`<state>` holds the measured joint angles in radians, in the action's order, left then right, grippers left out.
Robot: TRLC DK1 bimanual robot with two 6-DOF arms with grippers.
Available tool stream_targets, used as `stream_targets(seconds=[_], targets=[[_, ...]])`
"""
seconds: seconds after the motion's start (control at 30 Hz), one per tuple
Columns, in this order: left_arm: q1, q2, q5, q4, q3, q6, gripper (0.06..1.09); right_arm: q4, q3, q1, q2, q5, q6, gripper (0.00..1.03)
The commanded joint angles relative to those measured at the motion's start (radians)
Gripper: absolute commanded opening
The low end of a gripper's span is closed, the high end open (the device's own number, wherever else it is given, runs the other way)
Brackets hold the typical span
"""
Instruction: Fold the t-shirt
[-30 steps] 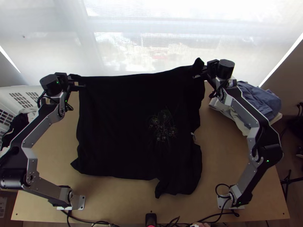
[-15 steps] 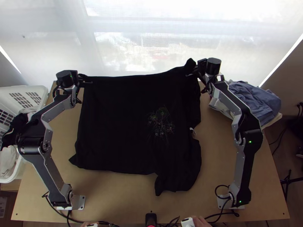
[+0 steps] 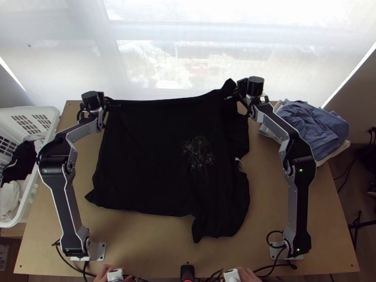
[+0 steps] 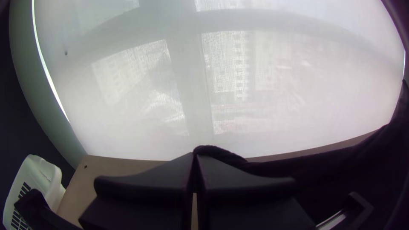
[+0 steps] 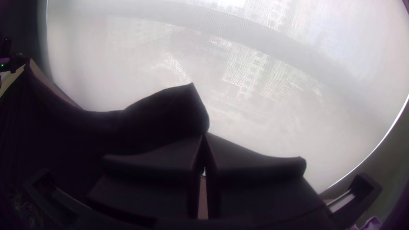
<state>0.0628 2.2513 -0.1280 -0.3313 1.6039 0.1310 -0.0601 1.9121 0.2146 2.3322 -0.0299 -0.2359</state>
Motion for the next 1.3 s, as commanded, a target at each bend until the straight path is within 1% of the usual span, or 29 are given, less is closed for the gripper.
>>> stream_targets(seconds=[0.0, 0.23, 0.37, 0.43, 0.6, 0.7, 0.83, 1.0, 1.27], targets=[[0.009, 0.076, 0.001, -0.003, 0.080, -0.002, 0.09, -0.001, -0.008, 0.000, 0.023, -0.028, 0.004, 0.03], [0.025, 0.048, 0.002, -0.035, 0.011, -0.010, 0.09, -0.001, -0.051, -0.014, -0.019, -0.028, 0.001, 0.03], [0.017, -0.029, 0.007, -0.054, -0.065, -0.044, 0.09, -0.018, -0.134, -0.009, -0.068, -0.028, -0.014, 0.03], [0.012, -0.068, 0.008, -0.064, -0.113, -0.060, 0.09, -0.035, -0.193, -0.004, -0.096, -0.028, -0.040, 0.03], [0.005, -0.150, 0.010, -0.098, -0.217, -0.079, 0.09, -0.164, -0.344, 0.014, -0.160, -0.027, -0.085, 0.03], [0.003, -0.193, 0.008, -0.112, -0.268, -0.091, 0.09, -0.207, -0.403, 0.020, -0.182, -0.028, -0.106, 0.03], [-0.004, -0.220, 0.002, -0.135, -0.300, -0.045, 0.09, -0.215, -0.423, 0.022, -0.194, -0.027, -0.138, 0.03], [0.005, -0.291, 0.005, -0.146, -0.364, -0.024, 0.09, -0.221, -0.438, 0.016, -0.223, -0.027, -0.134, 0.03], [-0.008, -0.415, 0.021, -0.169, -0.553, -0.022, 0.09, -0.233, -0.624, 0.012, -0.349, -0.027, -0.118, 0.03]])
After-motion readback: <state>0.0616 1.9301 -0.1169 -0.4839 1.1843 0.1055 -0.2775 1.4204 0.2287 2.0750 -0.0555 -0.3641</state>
